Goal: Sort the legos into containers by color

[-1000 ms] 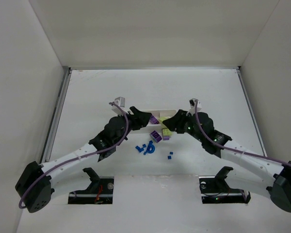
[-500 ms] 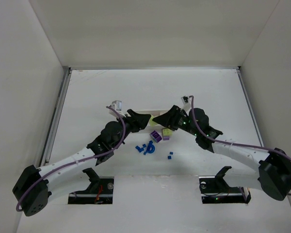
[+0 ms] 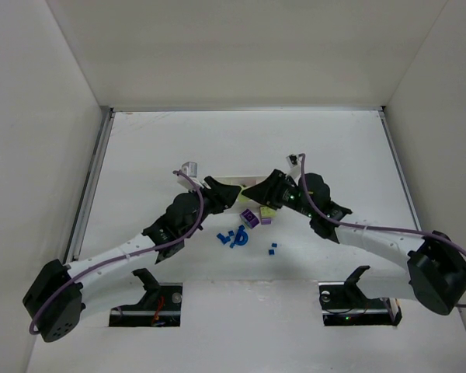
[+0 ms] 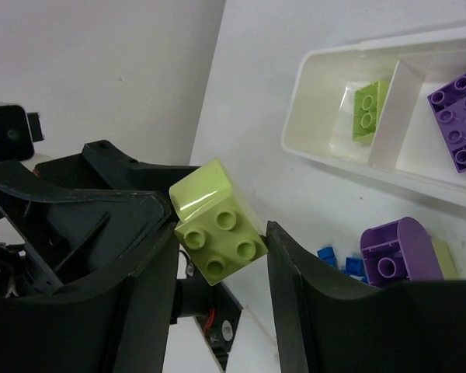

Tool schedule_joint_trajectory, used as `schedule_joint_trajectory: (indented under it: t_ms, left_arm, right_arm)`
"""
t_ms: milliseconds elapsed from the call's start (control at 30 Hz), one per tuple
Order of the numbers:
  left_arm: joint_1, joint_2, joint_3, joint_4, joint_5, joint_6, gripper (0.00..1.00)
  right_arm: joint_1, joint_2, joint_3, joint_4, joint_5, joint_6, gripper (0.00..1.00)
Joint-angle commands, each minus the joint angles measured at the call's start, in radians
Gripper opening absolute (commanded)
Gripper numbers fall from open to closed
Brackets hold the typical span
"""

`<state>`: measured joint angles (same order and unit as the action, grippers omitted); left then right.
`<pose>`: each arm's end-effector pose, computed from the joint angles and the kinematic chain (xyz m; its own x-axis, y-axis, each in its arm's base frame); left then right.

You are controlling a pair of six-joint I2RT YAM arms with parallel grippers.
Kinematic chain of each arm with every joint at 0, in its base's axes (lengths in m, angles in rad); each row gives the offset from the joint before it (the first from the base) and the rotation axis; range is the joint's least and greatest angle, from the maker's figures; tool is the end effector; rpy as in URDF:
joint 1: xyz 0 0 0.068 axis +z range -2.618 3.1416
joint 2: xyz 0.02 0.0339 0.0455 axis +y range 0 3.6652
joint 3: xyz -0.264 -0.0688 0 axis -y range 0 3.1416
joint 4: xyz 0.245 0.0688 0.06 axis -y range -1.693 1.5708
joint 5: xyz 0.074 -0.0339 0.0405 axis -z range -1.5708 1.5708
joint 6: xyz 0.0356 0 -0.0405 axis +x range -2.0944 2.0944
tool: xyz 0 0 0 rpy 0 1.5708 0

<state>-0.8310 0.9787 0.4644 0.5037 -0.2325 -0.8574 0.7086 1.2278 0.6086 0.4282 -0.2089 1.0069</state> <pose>0.1571 -0.1600 0.2631 -0.4307 -0.6196 -0.6562 0.3633 0.5466 -0.7545 0.2020 0.1829 0.2481 -0.7458 0.4497 -0.4915 -0.3011 0.4306 0.8509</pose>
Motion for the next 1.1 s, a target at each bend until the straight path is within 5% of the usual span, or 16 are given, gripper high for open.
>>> schedule_joint_trajectory:
  t_ms: [0,200,600,1067]
  left_arm:
    - [-0.006,0.011,0.031,0.022,0.010,-0.026,0.43]
    - [-0.009,0.034,0.031,0.022,0.010,-0.048,0.38]
    - [0.005,0.055,0.020,0.039,-0.001,-0.055,0.12]
    - [0.091,-0.012,-0.026,0.003,-0.013,-0.026,0.09]
  right_arm:
    - [0.019,0.012,0.043,0.081,0.022,-0.040,0.26]
    - [0.030,0.033,0.037,0.116,0.026,-0.051,0.26]
    - [0.028,0.046,-0.003,0.182,0.051,-0.068,0.26]
    - [-0.001,-0.013,-0.027,0.155,0.045,-0.094,0.26]
